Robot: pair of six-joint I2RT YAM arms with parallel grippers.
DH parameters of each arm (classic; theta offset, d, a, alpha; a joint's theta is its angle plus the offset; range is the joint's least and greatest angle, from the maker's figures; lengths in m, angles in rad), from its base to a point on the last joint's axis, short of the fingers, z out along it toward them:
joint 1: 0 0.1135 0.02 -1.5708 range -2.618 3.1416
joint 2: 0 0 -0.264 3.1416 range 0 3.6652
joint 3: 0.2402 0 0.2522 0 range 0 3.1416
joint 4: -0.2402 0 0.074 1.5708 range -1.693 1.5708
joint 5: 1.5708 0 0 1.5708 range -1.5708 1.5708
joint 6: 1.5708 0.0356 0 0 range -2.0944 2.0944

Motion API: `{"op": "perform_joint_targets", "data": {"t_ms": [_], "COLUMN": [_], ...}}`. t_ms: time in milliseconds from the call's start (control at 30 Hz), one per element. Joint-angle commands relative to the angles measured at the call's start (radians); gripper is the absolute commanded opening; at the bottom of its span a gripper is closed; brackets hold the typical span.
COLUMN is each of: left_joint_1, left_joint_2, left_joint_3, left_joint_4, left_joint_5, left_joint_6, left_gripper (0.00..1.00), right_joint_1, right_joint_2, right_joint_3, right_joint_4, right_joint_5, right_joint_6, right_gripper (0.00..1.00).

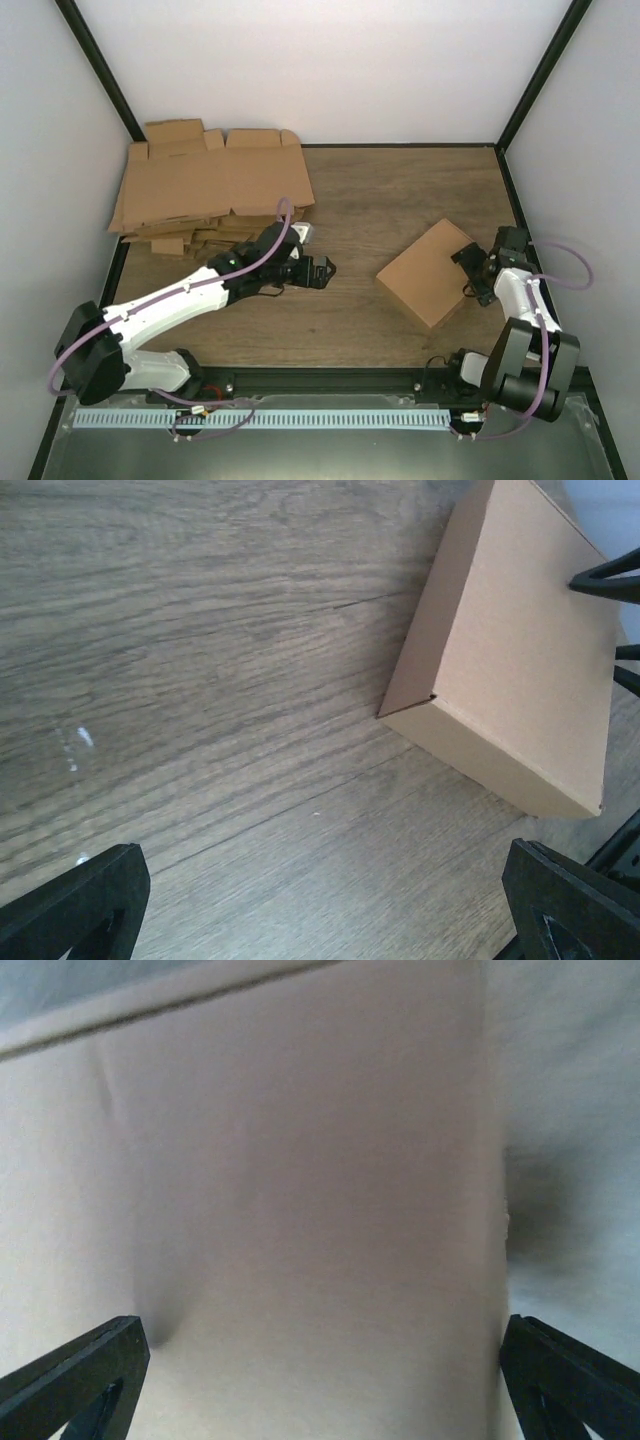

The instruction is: Fold the paper box

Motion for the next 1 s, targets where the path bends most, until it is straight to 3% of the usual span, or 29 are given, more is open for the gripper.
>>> {"op": "perform_joint_targets", "data": {"t_ms": [0,100,200,367,467,533,567,733,967], "left_joint_1": [0.014,0.015,0.017,0.024,0.036,0.047,0.053,0.084,0.138], "left_joint_2": [-0.046,-0.061,-0.071,-0.111,-0.155,-0.182,-0.193,-0.240,-0.291], "left_joint_3": [-0.035,-0.052,-0.069,-0.088,-0.091,-0.082,-0.077,-0.055,-0.047], "left_joint_4": [-0.045,-0.042,-0.031,-0.032,-0.049,-0.076,-0.092,-0.157,-0.189], "left_joint_5": [-0.028,-0.026,-0.033,-0.077,-0.108,-0.126,-0.137,-0.181,-0.208], "left_joint_6": [0.032,0.023,0.017,0.013,0.020,0.034,0.041,0.084,0.113], "left_gripper": [1.00,1.00,1.00,1.00,1.00,1.00,1.00,1.00,1.00], "right_joint_1": [-0.003,-0.002,0.023,0.202,0.296,0.382,0.441,0.674,1.054], "right_joint_2": [0.060,0.163,0.301,0.385,0.327,0.249,0.223,0.192,0.278], "right_joint_3": [-0.030,0.060,0.208,0.404,0.419,0.416,0.412,0.388,0.381], "right_joint_4": [0.360,0.474,0.481,0.328,0.252,0.198,0.174,0.088,0.132], "right_joint_5": [-0.409,-0.525,-0.562,-0.463,-0.262,-0.055,-0.022,-0.063,-0.085], "right_joint_6": [-0.103,-0.137,-0.200,-0.351,-0.347,-0.347,-0.348,-0.313,-0.218], "right_gripper": [1.00,1.00,1.00,1.00,1.00,1.00,1.00,0.96,0.94]}}
